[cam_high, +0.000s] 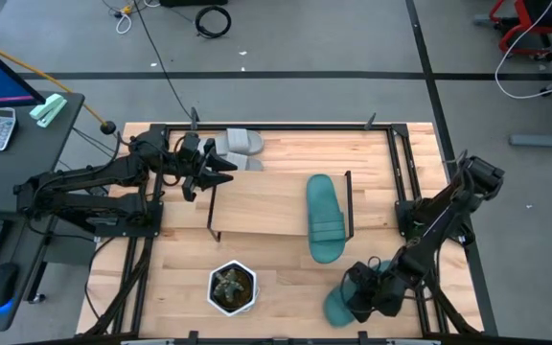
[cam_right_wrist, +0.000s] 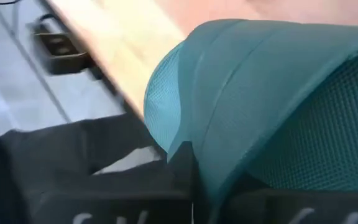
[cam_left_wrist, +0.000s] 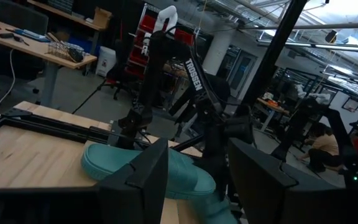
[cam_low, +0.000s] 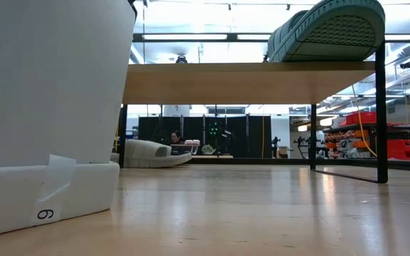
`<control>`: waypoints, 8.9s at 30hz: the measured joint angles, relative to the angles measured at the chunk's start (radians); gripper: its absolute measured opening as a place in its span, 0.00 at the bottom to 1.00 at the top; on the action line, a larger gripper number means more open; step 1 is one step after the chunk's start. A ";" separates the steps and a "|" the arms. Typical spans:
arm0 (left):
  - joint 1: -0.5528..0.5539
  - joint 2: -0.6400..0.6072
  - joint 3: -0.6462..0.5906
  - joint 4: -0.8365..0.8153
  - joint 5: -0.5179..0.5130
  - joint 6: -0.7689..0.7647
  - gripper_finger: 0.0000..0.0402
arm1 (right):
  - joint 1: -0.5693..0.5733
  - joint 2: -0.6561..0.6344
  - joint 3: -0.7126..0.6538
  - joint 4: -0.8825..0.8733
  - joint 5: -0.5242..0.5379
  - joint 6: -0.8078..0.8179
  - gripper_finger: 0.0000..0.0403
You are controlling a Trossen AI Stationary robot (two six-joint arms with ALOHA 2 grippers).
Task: Pick and place slides into the shelf
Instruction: Put the green slide on the shelf
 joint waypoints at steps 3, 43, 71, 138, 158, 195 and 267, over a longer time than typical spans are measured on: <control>0.000 0.000 0.000 0.000 0.000 0.000 0.43 | 0.024 -0.035 0.020 -0.005 -0.003 0.001 0.03; 0.000 -0.001 0.001 0.047 -0.002 0.020 0.43 | -0.551 -0.318 0.507 -0.505 -0.281 -0.918 0.02; 0.000 -0.001 0.001 0.053 -0.215 -0.064 0.43 | -1.033 -0.096 0.506 -0.252 -1.029 -1.586 0.02; 0.052 -0.021 0.000 0.060 -0.074 -0.070 0.43 | -0.934 0.552 1.320 -1.222 -0.874 -1.994 0.02; 0.051 -0.021 0.000 0.060 -0.074 -0.072 0.43 | -0.933 0.551 1.320 -1.252 -0.859 -1.975 0.02; 0.051 -0.021 0.000 0.060 -0.074 -0.070 0.43 | -0.920 0.550 1.320 -1.321 -0.731 -1.944 0.02; 0.051 -0.021 0.001 -0.048 -0.022 -0.069 0.43 | -0.923 0.532 1.320 -1.333 -0.707 -1.920 0.05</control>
